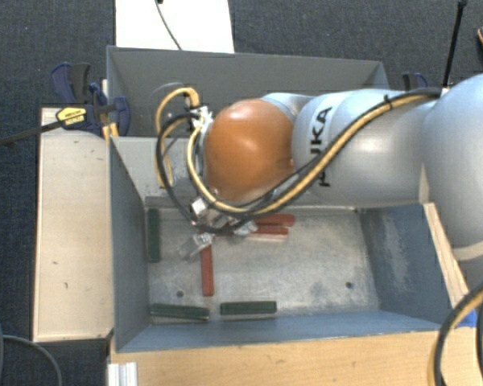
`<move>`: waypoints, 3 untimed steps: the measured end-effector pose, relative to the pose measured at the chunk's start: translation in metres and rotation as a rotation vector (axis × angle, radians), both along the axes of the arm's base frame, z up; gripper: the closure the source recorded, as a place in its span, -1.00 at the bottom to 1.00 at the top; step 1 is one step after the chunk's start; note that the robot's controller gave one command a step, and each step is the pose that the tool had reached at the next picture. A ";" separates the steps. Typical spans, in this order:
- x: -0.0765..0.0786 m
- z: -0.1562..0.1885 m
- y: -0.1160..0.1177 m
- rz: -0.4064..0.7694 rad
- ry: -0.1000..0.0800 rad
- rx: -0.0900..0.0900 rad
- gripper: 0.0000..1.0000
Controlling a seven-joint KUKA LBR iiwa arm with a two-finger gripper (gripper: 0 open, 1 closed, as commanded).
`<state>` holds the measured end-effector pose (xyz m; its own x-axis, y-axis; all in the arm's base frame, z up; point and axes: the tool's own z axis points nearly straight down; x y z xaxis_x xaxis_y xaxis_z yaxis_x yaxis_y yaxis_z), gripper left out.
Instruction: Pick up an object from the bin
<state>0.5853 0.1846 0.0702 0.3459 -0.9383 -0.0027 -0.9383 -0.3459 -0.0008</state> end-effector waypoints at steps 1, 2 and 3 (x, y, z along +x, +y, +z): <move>-0.007 0.001 0.008 0.254 -0.002 0.001 -1.00; -0.007 0.000 0.008 0.248 0.001 0.000 1.00; -0.006 0.062 0.009 0.241 -0.006 0.000 1.00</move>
Offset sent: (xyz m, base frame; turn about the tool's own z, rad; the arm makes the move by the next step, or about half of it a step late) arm -0.0069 0.0071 -0.0002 -0.2549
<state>0.5793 0.1932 0.1317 0.5600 -0.8285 -0.0003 -0.8285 -0.5600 -0.0058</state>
